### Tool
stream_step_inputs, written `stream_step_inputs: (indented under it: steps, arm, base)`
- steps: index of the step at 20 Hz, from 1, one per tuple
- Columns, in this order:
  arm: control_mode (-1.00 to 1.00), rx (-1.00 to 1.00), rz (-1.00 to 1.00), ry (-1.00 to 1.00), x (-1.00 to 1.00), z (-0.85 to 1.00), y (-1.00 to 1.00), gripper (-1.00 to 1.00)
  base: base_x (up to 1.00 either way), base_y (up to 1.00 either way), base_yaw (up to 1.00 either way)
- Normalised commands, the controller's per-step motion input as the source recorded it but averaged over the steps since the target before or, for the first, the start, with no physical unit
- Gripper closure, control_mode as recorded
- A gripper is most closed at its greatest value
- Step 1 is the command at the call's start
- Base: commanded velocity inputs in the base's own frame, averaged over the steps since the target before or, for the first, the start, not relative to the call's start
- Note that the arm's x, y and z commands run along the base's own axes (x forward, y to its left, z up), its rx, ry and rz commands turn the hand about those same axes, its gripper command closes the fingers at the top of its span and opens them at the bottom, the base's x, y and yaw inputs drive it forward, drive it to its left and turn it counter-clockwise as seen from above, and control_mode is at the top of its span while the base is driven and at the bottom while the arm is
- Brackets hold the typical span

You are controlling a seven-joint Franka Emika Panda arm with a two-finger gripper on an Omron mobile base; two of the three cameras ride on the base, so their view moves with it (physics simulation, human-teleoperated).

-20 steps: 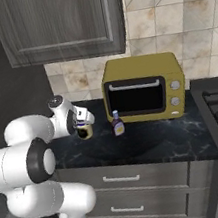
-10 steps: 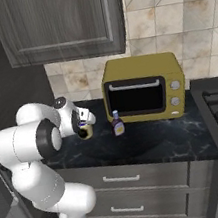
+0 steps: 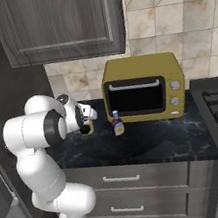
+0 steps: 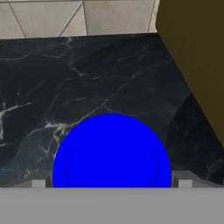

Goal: Place the condiment bottle and mayonnaise from the counter to the top shelf of the fridge. If the existing items in the fridge are on the top shelf, move them to other shelves.

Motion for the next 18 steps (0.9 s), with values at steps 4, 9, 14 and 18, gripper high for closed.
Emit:
stream_step_inputs:
  steps: [4,9,14,18]
  arm:
    - [-1.00,0.00,0.00,0.00,0.01,0.00,0.00,1.00]
    - [-1.00,0.00,0.00,-0.05,-0.29,0.26,0.00,1.00]
    - [-1.00,0.00,0.00,-0.05,-0.87,0.82,0.00,1.00]
    - [-1.00,0.00,-0.04,0.00,-1.00,1.00,0.00,1.00]
  base:
    - [0.00,0.00,0.00]
    - [0.00,0.00,0.00]
    - [0.00,0.00,0.00]
    - [0.00,0.00,0.00]
